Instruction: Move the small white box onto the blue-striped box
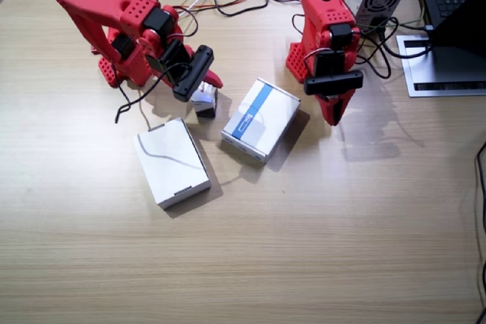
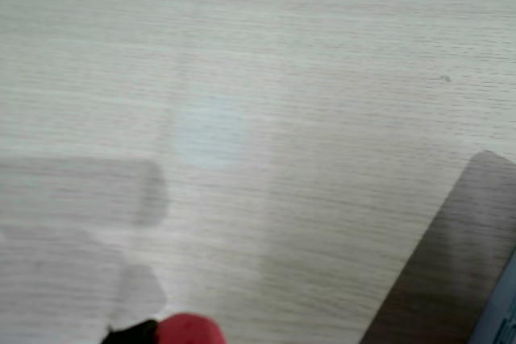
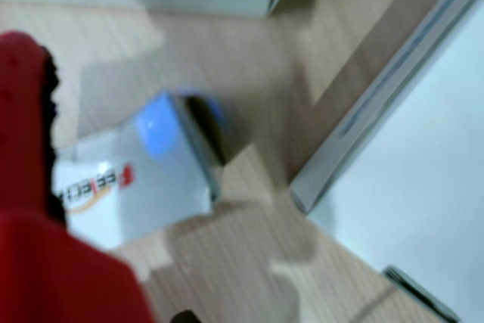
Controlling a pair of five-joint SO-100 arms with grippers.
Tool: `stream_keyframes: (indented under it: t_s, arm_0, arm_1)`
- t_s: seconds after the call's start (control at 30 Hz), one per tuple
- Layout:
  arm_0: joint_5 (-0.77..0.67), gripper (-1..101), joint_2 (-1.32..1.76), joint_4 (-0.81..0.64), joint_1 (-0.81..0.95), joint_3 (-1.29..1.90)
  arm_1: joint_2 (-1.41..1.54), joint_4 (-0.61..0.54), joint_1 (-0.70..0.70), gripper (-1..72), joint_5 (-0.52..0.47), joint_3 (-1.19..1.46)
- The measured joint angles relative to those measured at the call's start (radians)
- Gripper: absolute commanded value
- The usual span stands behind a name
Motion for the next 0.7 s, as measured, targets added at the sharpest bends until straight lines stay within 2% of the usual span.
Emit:
stream_keyframes:
  t_s: [0.1,0.23,0.33,0.4,0.53,0.6,0.7]
  arm_0:
    - [0.0,0,0.0,0.0,0.0,0.0]
    - [0.0,0,0.0,0.0,0.0,0.0]
    - [0.0,0,0.0,0.0,0.0,0.0]
    - [0.0,0,0.0,0.0,0.0,0.0]
    - [0.0,0,0.0,0.0,-0.002,0.0]
    - [0.0,0,0.0,0.0,-0.002,0.0]
    - [0.0,0,0.0,0.0,-0.002,0.0]
  arm_1:
    - [-0.034,-0.081,-0.018,53.6,0.003,0.041]
    - [-0.179,-0.19,-0.1,35.6,0.002,0.103]
    - [-0.307,-0.255,-0.155,16.8,0.011,0.075]
    - [-0.342,-0.253,-0.169,10.7,0.012,0.072]
    - [-0.357,-0.242,-0.175,6.4,0.012,0.044]
    - [-0.321,-0.189,-0.175,6.3,0.011,0.032]
    - [-0.225,-0.035,-0.172,6.3,-0.031,-0.012]
